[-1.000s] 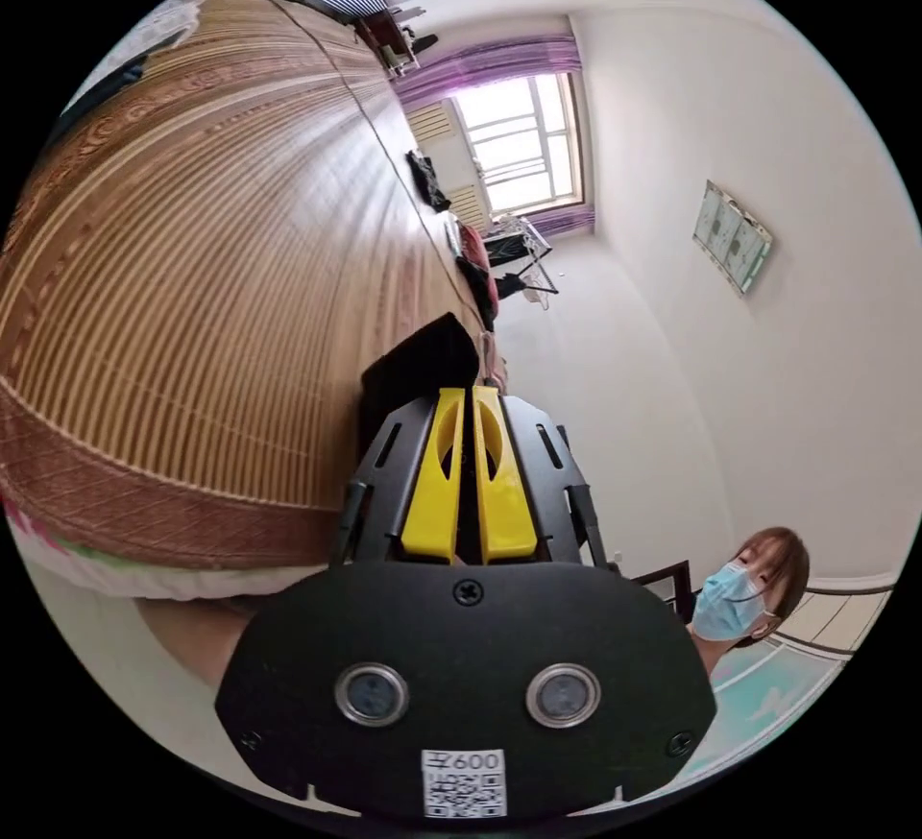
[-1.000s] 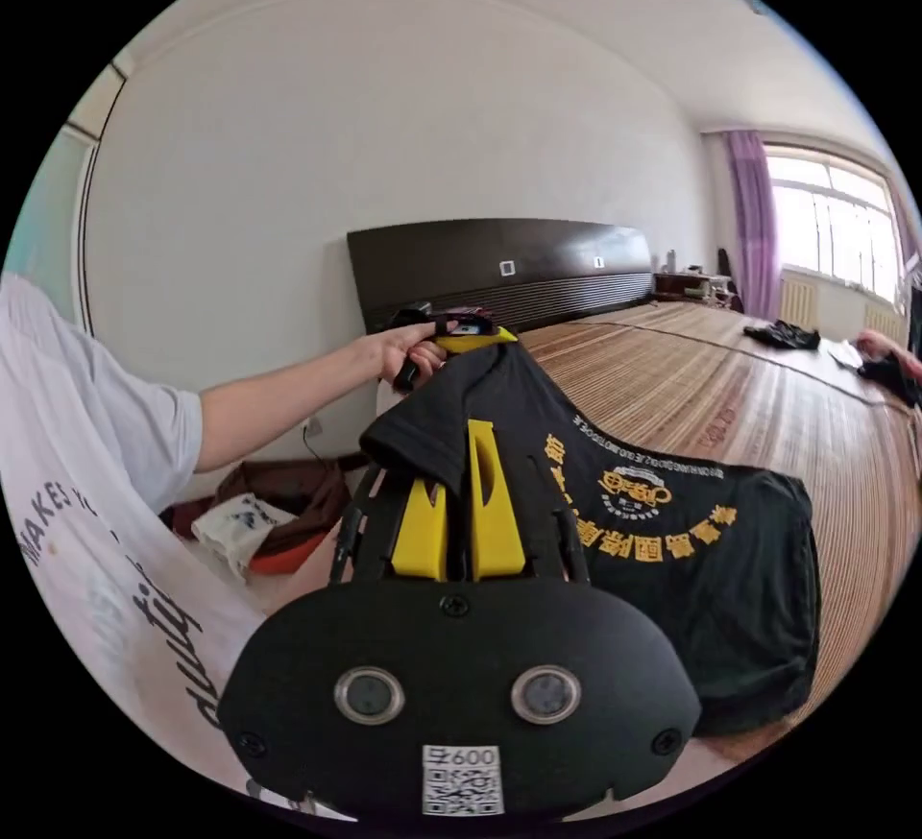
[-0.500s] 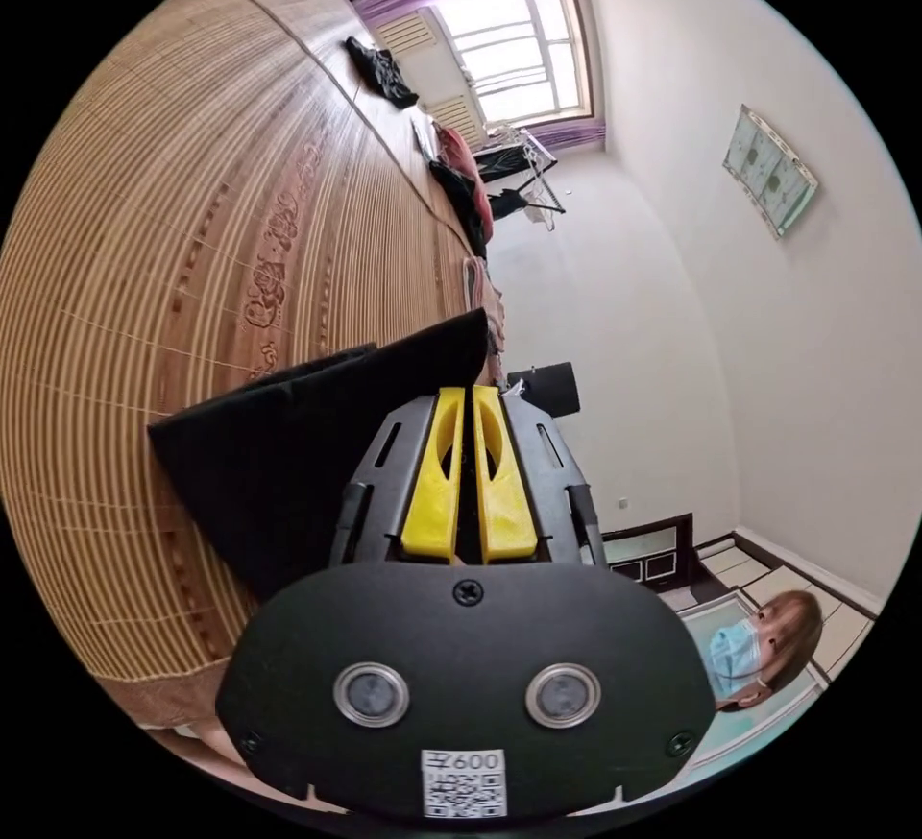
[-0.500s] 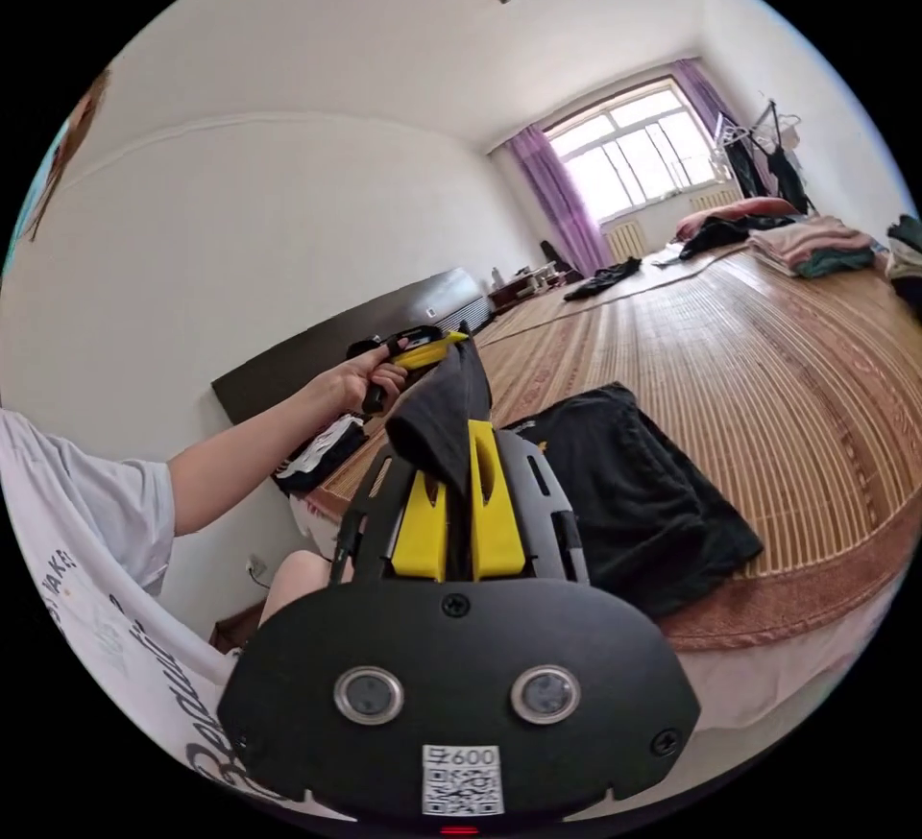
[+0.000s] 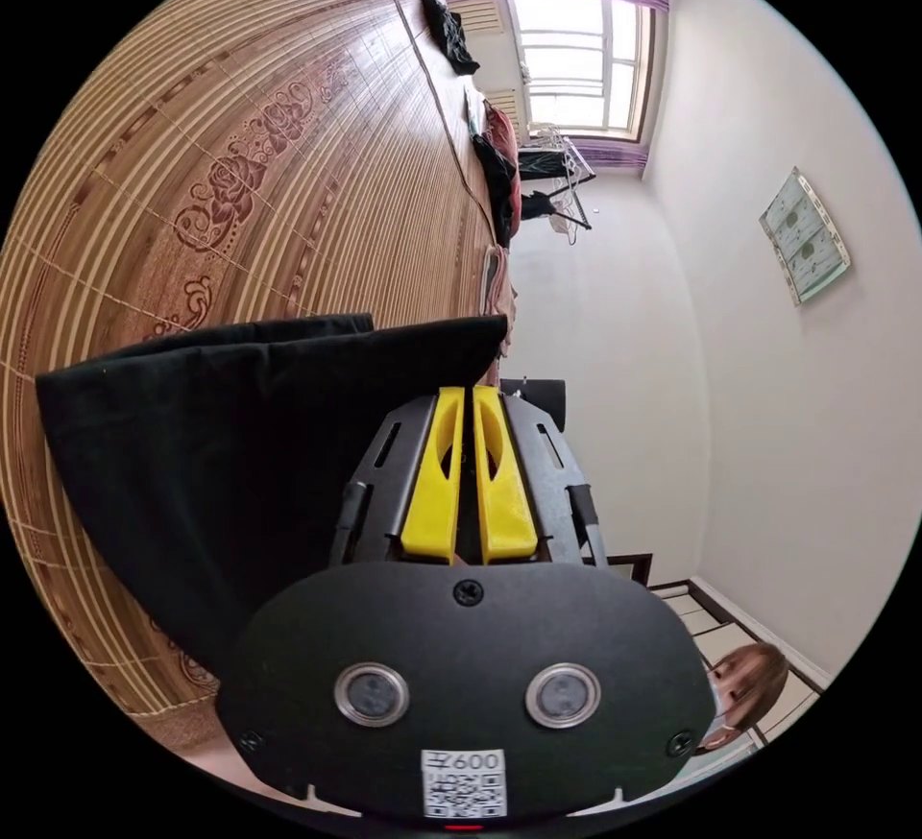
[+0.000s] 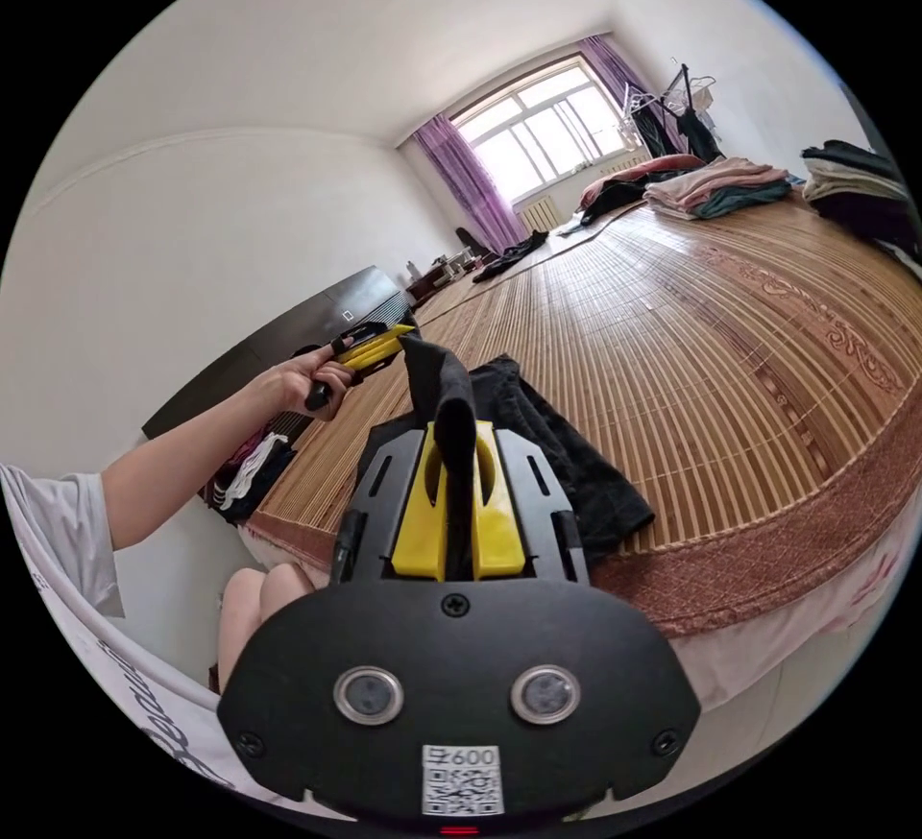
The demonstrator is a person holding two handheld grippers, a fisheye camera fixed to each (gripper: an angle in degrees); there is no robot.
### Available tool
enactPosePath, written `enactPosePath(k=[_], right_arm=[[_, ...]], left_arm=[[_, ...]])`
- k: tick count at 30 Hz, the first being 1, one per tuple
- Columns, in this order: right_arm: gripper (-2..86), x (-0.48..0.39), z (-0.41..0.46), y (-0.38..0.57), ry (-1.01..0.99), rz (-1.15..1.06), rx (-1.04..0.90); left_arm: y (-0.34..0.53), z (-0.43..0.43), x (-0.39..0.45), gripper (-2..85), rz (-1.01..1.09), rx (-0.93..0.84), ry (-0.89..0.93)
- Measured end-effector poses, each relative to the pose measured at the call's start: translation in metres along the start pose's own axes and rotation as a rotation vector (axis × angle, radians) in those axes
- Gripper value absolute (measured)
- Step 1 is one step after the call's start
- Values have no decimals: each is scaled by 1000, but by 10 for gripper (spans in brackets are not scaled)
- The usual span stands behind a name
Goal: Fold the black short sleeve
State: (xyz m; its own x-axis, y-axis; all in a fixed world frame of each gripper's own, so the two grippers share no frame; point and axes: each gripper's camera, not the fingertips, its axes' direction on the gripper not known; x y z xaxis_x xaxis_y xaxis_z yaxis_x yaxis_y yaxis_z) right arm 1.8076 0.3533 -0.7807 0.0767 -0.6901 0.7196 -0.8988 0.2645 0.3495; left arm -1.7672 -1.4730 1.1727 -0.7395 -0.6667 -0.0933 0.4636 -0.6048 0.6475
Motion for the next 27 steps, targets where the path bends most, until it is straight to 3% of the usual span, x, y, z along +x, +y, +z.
enactPosePath(k=[13, 16, 19, 21, 27], right_arm=[[-8, 34, 26, -59, 83, 188, -32], [-8, 32, 32, -65, 115, 146, -54], [-7, 42, 35, -68, 136, 145, -83], [-7, 54, 32, -67, 159, 145, -74], [-8, 104, 20, -58, 153, 140, -131]], left_arm=[[-37, 50, -116, 30, -35, -39, -199], [-30, 58, -148, 60, -61, -5, -145], [-14, 29, -164, 83, 62, 154, -39], [-3, 1, -166, 85, 115, 191, -134], [49, -76, -161, 58, 409, 16, -570]])
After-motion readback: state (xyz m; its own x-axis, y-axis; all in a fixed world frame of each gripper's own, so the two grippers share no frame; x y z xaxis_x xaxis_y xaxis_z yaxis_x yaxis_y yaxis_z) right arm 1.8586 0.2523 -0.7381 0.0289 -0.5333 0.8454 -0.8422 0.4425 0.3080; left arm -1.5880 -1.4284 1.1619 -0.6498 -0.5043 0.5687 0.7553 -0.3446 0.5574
